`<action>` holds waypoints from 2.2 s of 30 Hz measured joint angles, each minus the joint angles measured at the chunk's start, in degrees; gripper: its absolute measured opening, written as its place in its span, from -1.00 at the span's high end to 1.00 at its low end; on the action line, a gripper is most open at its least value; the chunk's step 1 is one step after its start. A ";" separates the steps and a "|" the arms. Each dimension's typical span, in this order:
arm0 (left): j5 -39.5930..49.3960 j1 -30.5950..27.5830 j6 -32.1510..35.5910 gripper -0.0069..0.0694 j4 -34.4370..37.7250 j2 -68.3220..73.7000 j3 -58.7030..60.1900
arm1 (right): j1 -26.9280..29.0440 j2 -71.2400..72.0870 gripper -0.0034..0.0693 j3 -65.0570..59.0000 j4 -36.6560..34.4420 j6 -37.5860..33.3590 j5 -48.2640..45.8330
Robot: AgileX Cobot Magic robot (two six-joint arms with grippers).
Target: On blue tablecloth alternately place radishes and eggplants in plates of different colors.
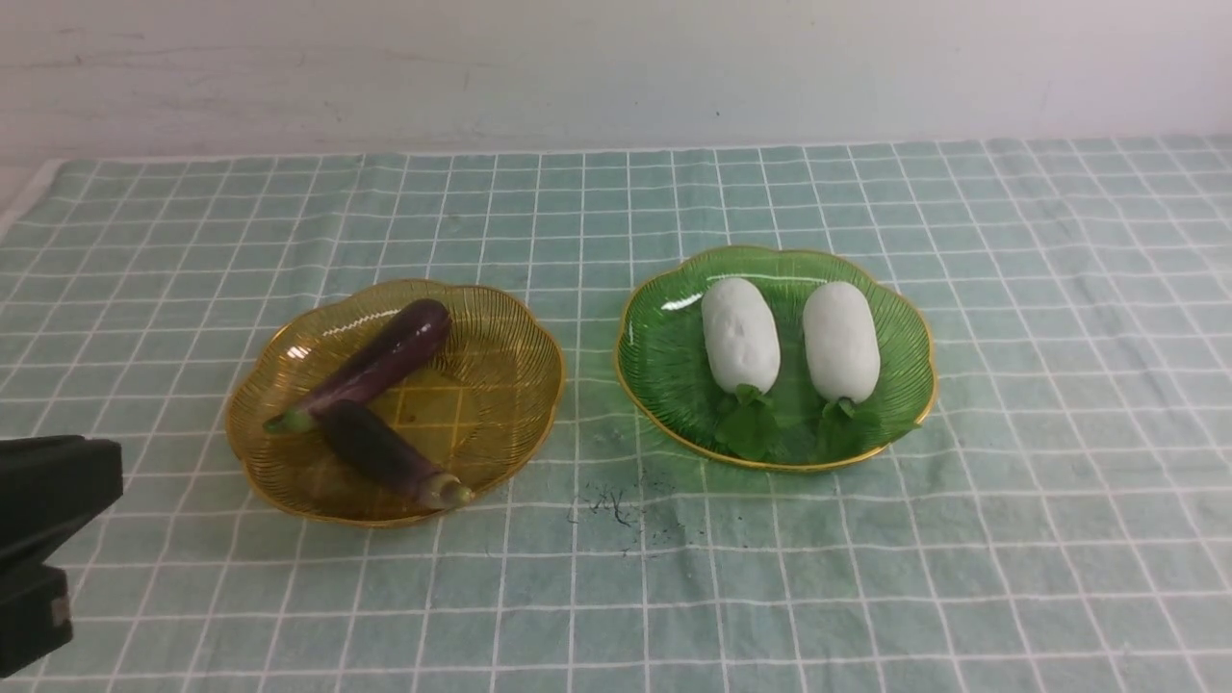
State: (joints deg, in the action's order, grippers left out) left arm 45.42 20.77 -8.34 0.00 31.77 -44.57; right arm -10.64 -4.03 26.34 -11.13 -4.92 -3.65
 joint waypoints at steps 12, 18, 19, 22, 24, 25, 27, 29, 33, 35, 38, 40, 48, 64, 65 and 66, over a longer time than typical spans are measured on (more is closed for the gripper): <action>0.87 0.00 0.00 0.64 -0.66 -1.32 0.00 | 0.00 0.00 0.94 0.00 0.00 0.00 0.00; -0.50 0.00 0.38 0.64 -1.73 -1.64 1.01 | 0.00 0.00 0.94 0.00 0.00 0.00 0.00; -2.05 0.00 1.08 0.64 -1.81 -2.30 1.91 | 0.00 0.00 0.94 0.00 0.00 0.00 0.00; -9.15 -0.99 5.10 0.64 -1.81 -6.33 8.23 | 0.00 0.00 0.94 0.00 -0.02 0.00 0.00; -14.03 -2.84 7.74 0.64 -1.26 -10.27 12.94 | 0.00 0.00 0.94 0.00 -0.02 0.00 0.00; -16.13 -3.95 8.78 0.64 -0.82 -12.25 16.27 | 0.00 0.00 0.94 0.00 -0.02 0.00 0.00; -18.99 -5.92 10.09 0.64 0.00 -15.34 19.80 | 0.00 0.00 0.94 0.00 -0.02 0.00 0.00; -23.39 -10.40 12.07 0.64 1.74 -21.95 29.12 | 0.00 0.00 0.94 0.00 -0.02 0.00 0.00; -25.44 -14.32 12.62 0.64 2.07 -30.21 41.38 | 0.00 0.00 0.94 0.00 -0.07 0.00 0.00; -24.97 -14.59 12.73 0.64 2.07 -31.94 45.25 | 0.00 0.00 0.94 0.00 -0.07 0.00 0.00; -23.15 -14.72 12.80 0.64 2.07 -32.36 46.07 | 0.00 0.06 0.94 0.00 -0.07 0.00 -0.06; -23.15 -14.77 12.97 0.64 2.07 -32.36 46.07 | 0.00 0.06 0.94 0.00 -0.07 0.00 -0.06; -23.20 -14.77 12.92 0.64 2.07 -32.36 46.07 | 0.00 0.06 0.94 0.00 -0.07 0.00 -0.18; -23.20 -14.77 12.92 0.64 2.07 -32.36 46.07 | 0.00 0.06 0.94 0.00 -0.07 0.00 -0.25; -23.20 -14.77 12.92 0.64 2.07 -32.36 46.07 | 0.00 0.06 0.94 0.00 -0.07 0.00 -0.25; -23.20 -14.77 12.92 0.64 2.07 -32.36 46.07 | 0.00 0.06 0.94 0.00 0.00 0.00 -0.25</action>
State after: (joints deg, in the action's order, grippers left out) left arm 22.22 6.00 4.58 2.07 -0.58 1.49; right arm -10.64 -3.96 26.34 -11.13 -4.92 -3.90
